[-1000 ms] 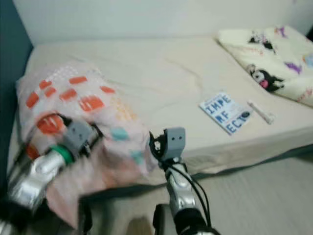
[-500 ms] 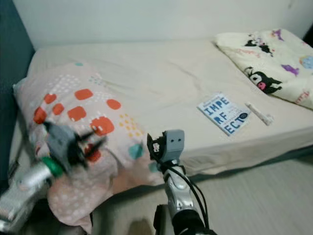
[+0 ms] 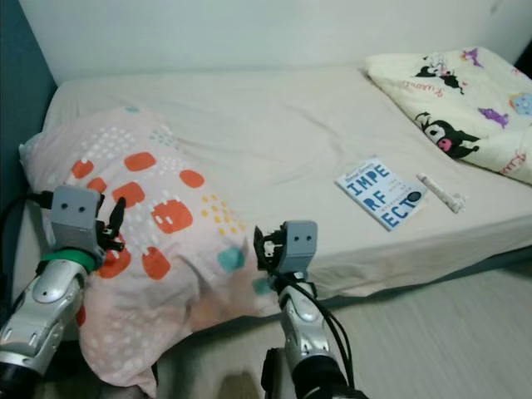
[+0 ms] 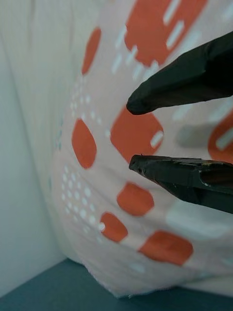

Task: Clean up the room

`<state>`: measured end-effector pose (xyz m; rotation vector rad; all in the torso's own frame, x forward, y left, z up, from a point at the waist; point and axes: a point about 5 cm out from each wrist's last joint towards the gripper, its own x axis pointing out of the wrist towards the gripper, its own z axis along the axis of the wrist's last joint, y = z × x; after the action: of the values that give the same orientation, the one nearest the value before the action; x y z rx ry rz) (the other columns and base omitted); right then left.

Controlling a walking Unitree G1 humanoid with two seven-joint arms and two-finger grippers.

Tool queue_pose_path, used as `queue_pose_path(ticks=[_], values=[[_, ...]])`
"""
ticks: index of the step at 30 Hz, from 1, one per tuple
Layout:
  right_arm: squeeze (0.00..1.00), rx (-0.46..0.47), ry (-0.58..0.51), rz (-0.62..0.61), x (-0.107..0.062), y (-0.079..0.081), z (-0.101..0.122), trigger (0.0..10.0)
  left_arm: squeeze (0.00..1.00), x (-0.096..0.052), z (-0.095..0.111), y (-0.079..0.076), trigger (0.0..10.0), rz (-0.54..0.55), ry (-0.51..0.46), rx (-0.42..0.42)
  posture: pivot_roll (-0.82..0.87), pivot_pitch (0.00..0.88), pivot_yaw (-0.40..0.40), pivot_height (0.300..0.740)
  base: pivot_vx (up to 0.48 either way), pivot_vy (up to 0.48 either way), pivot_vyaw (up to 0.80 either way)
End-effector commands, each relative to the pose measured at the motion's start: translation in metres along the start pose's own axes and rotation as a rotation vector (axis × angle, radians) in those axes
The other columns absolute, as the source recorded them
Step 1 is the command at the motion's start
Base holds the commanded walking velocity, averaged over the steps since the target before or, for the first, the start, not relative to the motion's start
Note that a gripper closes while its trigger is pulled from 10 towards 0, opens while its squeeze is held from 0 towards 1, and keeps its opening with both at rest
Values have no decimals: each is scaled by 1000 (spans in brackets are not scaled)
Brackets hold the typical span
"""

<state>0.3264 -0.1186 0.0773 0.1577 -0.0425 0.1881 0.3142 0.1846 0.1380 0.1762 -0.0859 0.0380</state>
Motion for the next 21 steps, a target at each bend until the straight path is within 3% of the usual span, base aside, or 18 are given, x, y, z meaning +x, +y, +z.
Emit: queue_pose_path(ticks=[1,4,7,14,21], values=[[0,16,-4,-26,-3,-4,-1,10000,0,-1,-1,-3,10000,4,-2,31,72,0,13,646,0,0,0],[0,18,-3,-29,-3,-5,-1,10000,0,-1,2,-9,10000,0,-22,46,75,0,14,656,0,0,0],[0,21,-6,-31,-2,-4,0,10000,0,-3,3,-17,10000,-49,-48,-1,75,0,15,671,0,0,0],[0,25,-11,-33,-2,-3,0,10000,0,-7,-14,-25,10000,-24,58,-117,74,0,18,711,0,0,0],[0,27,-10,-28,-3,-2,-1,10000,0,-9,-16,-31,10000,-46,66,-125,78,0,19,740,0,0,0]])
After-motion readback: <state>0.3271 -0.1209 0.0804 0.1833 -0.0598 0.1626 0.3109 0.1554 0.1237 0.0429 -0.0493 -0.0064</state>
